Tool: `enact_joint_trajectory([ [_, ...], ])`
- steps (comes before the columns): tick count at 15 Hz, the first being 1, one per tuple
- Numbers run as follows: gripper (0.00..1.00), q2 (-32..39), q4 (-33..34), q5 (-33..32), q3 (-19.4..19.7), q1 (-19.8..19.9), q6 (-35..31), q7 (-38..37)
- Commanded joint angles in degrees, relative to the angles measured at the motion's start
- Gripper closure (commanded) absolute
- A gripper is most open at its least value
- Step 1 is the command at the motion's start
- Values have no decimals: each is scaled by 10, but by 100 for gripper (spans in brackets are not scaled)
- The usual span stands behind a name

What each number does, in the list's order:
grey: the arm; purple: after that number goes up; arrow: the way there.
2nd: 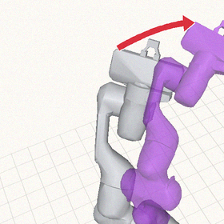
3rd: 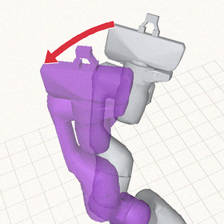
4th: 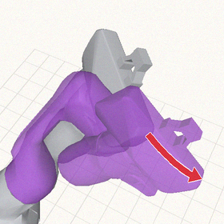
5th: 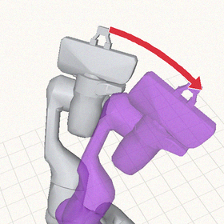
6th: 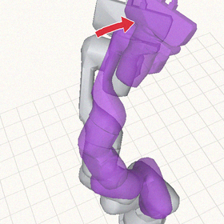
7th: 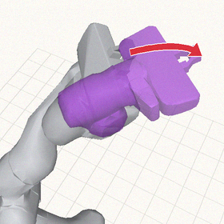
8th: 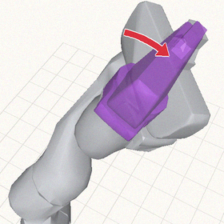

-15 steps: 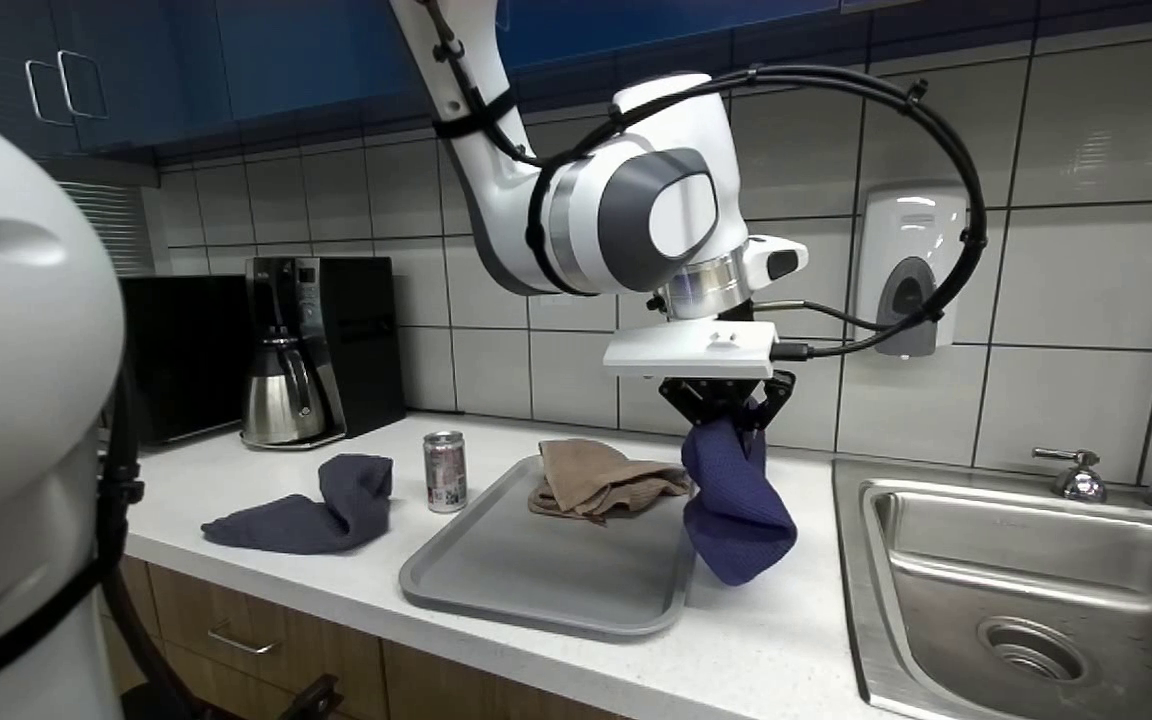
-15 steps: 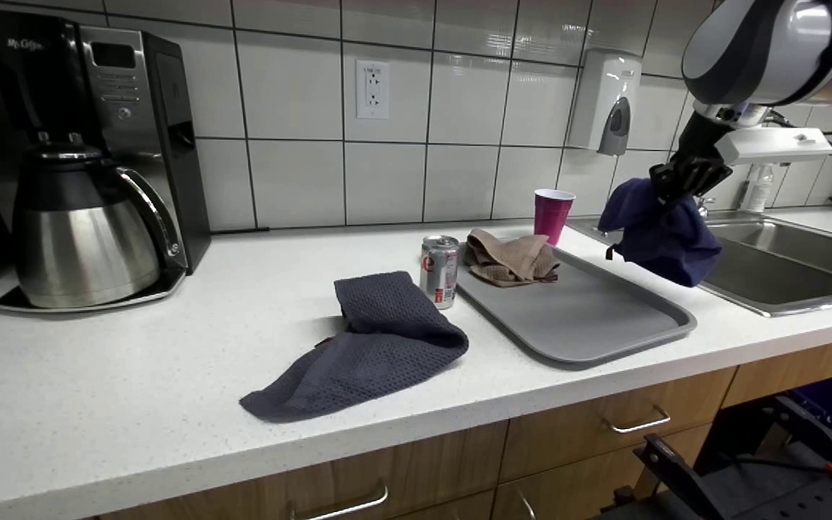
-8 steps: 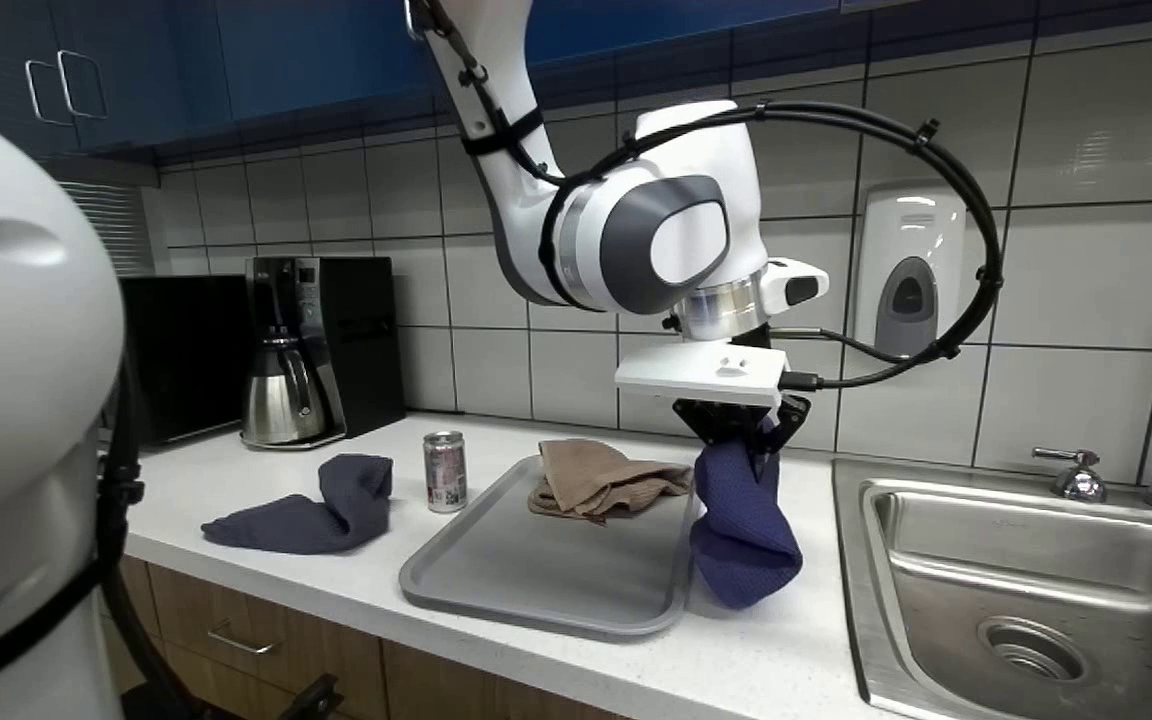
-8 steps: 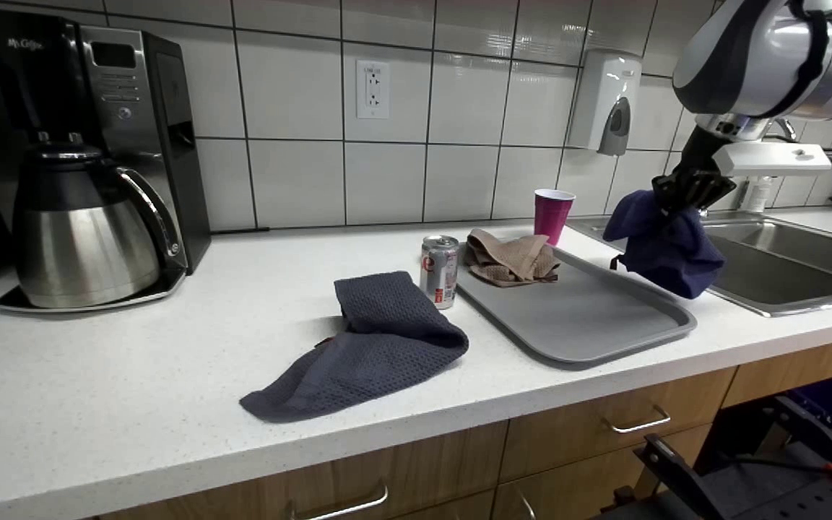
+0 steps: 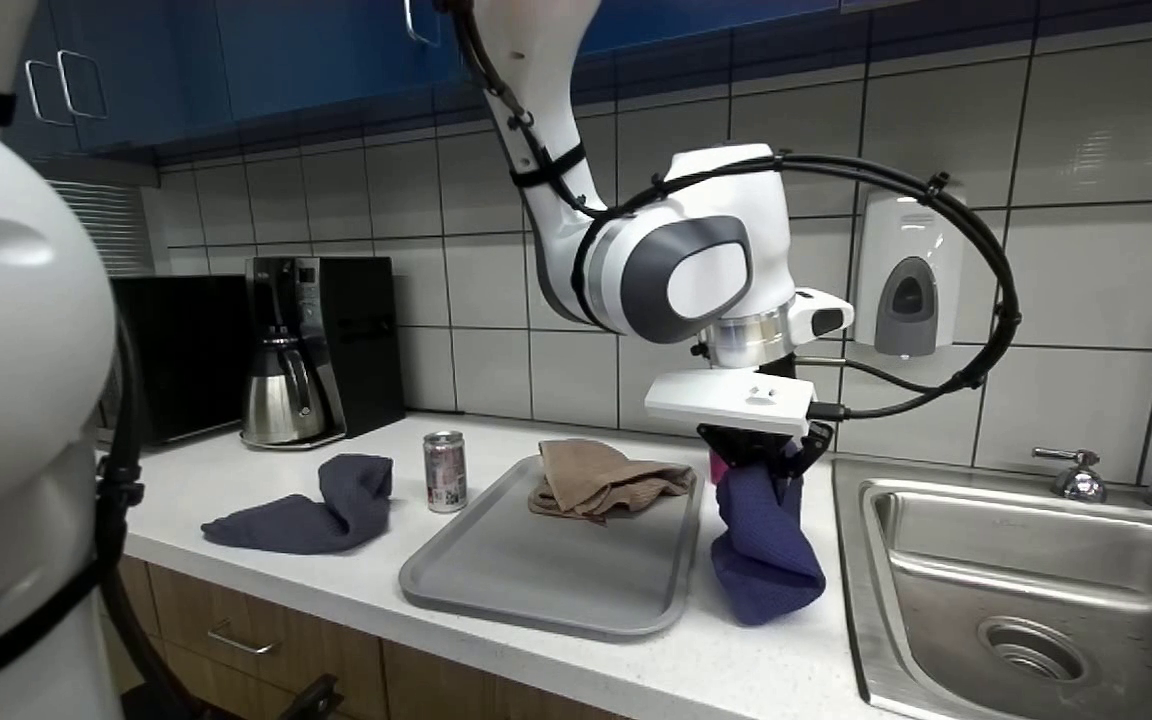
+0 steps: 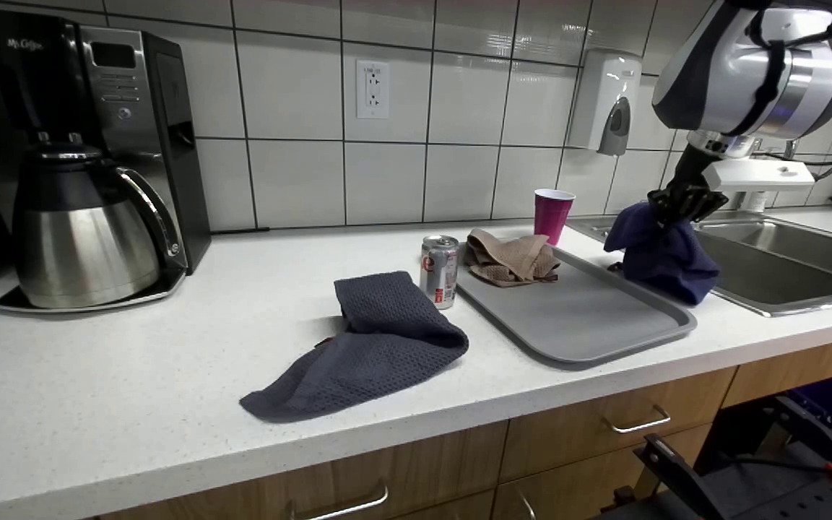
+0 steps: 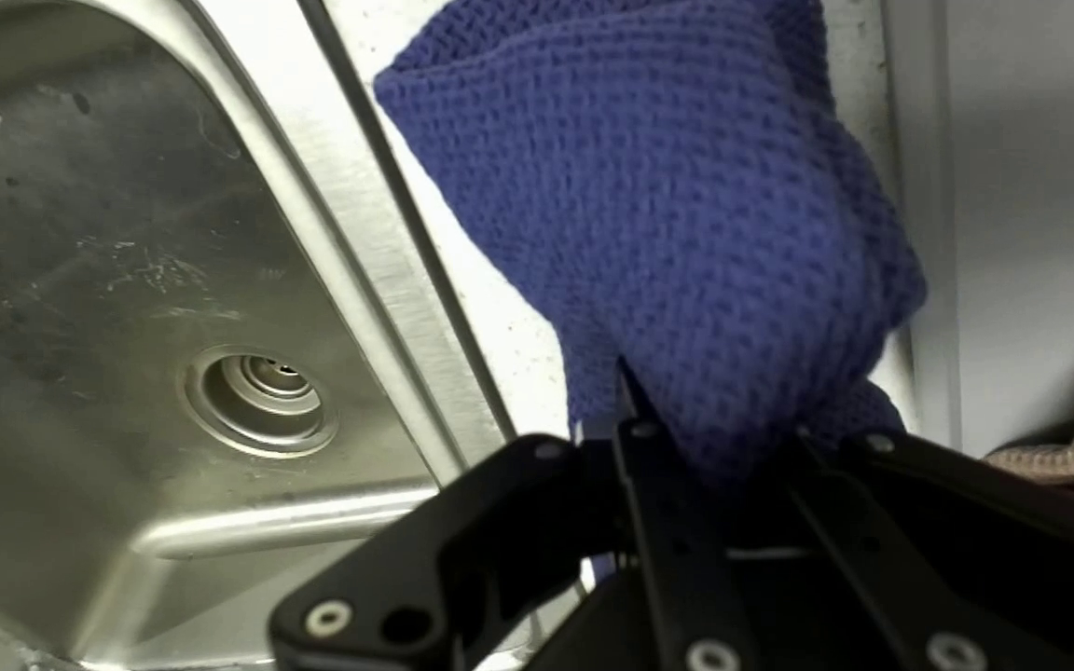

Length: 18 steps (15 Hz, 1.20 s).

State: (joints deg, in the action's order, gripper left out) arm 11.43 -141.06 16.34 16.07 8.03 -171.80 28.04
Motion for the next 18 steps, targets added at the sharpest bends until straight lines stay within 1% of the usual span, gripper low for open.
enact_joint_trajectory([
  [1,97,45,47,33,-31,36,19,44],
  [6,97,91,79,40,-57,64,21,59],
  [9,97,110,95,34,-66,73,26,53],
  [10,64,115,100,34,-69,77,26,53],
  [11,63,119,104,33,-71,80,28,51],
  [13,49,123,111,33,-75,84,29,50],
  [14,41,123,112,33,-77,85,30,50],
  [17,19,117,111,32,-77,83,29,47],
  [18,11,115,109,30,-76,81,28,45],
])
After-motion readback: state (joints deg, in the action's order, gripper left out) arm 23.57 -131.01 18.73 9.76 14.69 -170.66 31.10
